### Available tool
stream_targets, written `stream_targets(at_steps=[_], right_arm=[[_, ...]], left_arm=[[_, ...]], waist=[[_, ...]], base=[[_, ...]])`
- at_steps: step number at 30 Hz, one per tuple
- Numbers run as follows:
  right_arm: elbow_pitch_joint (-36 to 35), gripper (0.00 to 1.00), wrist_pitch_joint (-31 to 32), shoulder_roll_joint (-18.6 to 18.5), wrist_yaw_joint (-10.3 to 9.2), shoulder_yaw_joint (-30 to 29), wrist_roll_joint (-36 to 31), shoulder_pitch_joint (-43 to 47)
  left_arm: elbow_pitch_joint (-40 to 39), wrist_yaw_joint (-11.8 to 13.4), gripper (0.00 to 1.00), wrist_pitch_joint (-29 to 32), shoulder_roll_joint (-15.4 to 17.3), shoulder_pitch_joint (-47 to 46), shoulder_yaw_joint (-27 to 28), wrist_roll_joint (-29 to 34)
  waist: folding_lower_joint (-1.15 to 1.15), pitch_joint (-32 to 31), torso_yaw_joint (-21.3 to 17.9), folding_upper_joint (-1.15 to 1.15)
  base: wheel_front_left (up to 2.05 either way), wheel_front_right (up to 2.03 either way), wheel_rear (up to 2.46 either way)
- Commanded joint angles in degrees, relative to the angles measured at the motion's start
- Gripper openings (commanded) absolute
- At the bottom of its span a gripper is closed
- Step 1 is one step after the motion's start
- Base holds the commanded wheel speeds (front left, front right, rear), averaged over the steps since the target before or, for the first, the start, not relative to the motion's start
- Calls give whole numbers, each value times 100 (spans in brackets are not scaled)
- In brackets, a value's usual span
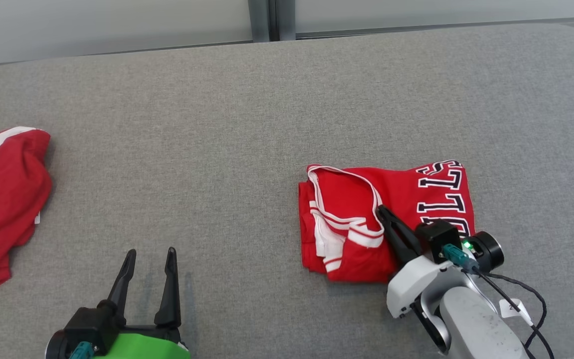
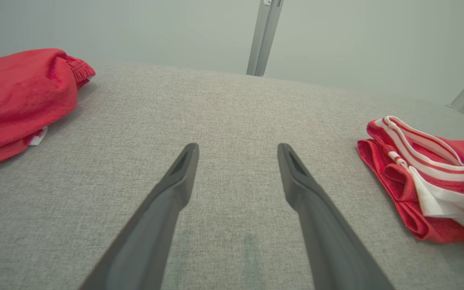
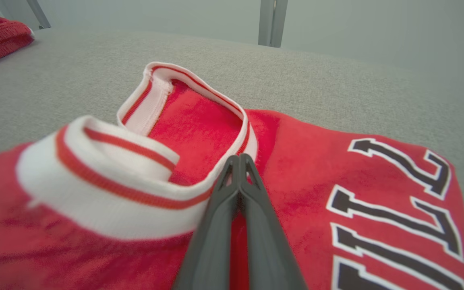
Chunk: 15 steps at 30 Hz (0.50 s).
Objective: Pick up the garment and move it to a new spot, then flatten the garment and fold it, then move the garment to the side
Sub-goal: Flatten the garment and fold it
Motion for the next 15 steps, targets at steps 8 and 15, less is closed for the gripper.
stream_targets(at_steps=[8,15], right_arm=[[506,0,-20,44,-7,639,-73,-257],[663,0,-20,60,-7,1128,74,-429]], left_arm=[[21,89,100,-18,8,-83,-38,-149],[17,129,100,-18,7,-50,-78,-214]], waist=[[0,-56,197,0],[0,-41,290,0]], base=[[0,0,0],[0,0,0]])
